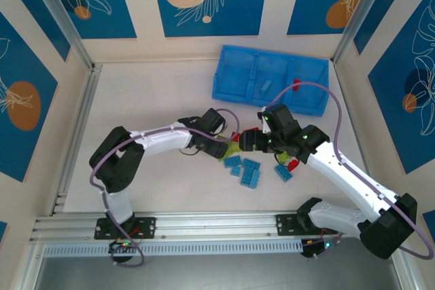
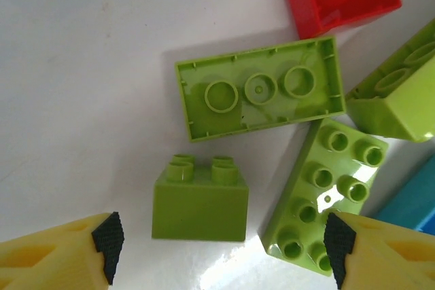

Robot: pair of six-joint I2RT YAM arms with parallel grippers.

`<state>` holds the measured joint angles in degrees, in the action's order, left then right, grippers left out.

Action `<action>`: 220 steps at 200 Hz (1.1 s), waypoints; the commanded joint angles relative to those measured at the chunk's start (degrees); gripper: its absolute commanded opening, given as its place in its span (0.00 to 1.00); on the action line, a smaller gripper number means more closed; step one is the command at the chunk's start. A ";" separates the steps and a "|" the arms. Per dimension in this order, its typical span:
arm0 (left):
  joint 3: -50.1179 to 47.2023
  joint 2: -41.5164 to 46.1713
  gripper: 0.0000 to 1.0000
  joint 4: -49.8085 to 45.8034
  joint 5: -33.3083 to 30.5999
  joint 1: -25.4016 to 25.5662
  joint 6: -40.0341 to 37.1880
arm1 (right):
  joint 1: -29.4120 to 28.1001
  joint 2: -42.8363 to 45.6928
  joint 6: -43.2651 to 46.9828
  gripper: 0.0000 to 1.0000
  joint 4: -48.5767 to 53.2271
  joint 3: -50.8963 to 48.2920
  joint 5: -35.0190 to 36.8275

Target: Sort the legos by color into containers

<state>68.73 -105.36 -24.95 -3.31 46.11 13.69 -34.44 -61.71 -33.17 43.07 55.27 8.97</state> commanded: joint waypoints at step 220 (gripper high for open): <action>53.69 -23.79 0.26 -5.07 -4.91 -10.78 -3.95 | 8.09 5.72 -1.15 0.85 -7.39 -2.03 -0.73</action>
<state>110.80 -118.32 -24.88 -6.31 37.82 10.55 -27.53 -56.47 -34.06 36.84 53.54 8.97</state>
